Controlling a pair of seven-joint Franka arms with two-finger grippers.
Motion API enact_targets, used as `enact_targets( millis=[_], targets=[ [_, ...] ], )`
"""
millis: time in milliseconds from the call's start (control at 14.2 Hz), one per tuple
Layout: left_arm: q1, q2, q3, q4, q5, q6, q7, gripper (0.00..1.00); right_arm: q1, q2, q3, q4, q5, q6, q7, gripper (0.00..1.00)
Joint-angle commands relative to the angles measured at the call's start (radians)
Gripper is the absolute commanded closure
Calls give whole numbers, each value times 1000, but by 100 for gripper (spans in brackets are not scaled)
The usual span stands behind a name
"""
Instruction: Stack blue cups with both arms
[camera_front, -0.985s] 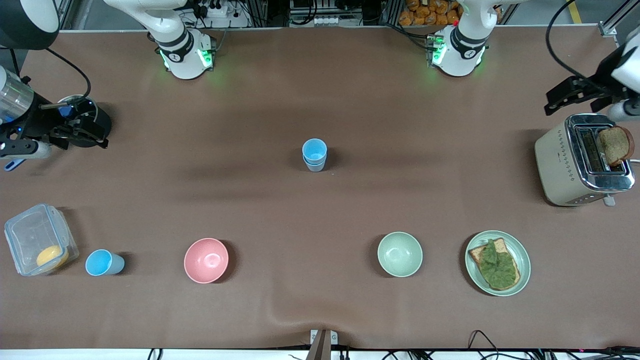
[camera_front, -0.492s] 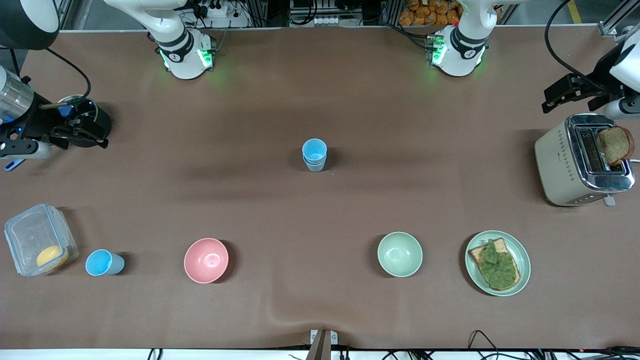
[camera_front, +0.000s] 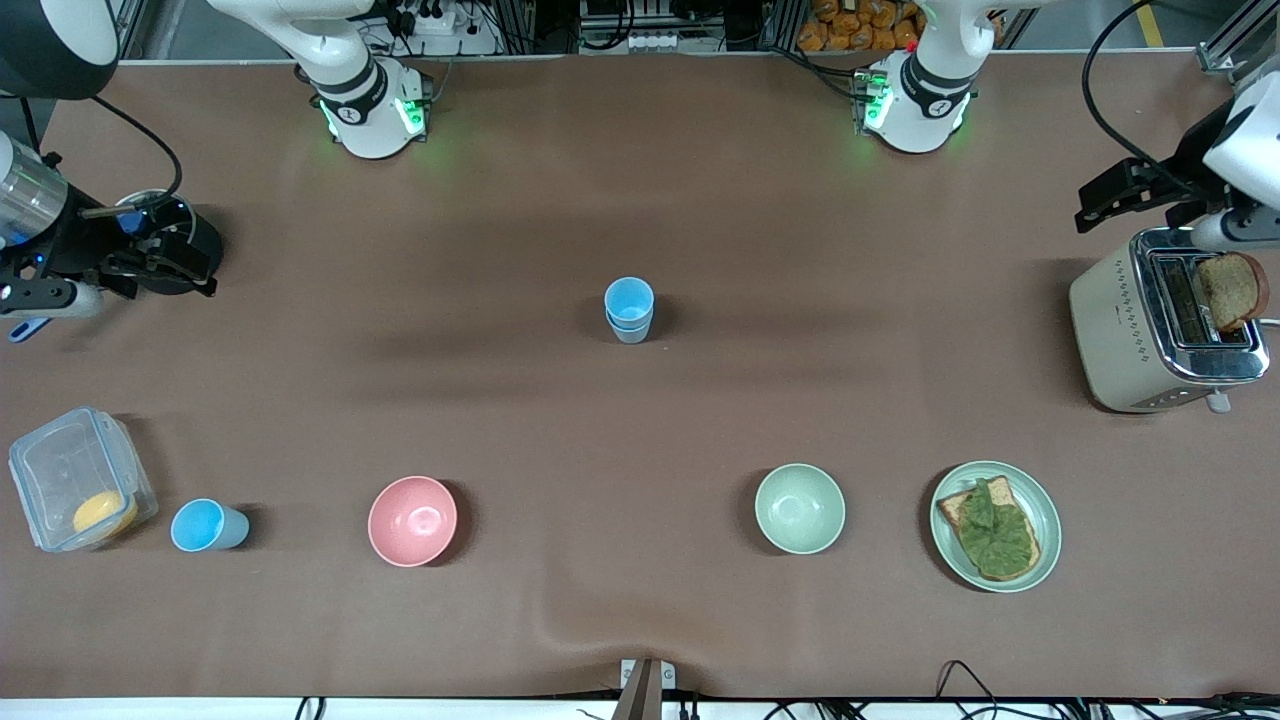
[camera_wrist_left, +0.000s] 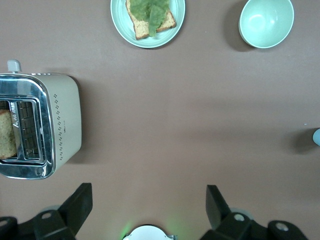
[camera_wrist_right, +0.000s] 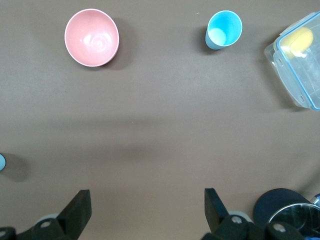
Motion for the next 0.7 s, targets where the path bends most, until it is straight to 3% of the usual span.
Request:
enact_targets(
  millis=[0,633],
  targets=[
    [9,7,-7,14,-17,-7,-7,0,3,3,-4,16,-8,-15,-9,0],
    [6,7,-7,21,-20,13,-7,0,3,3,-4,16,-8,-15,-11,0]
  ],
)
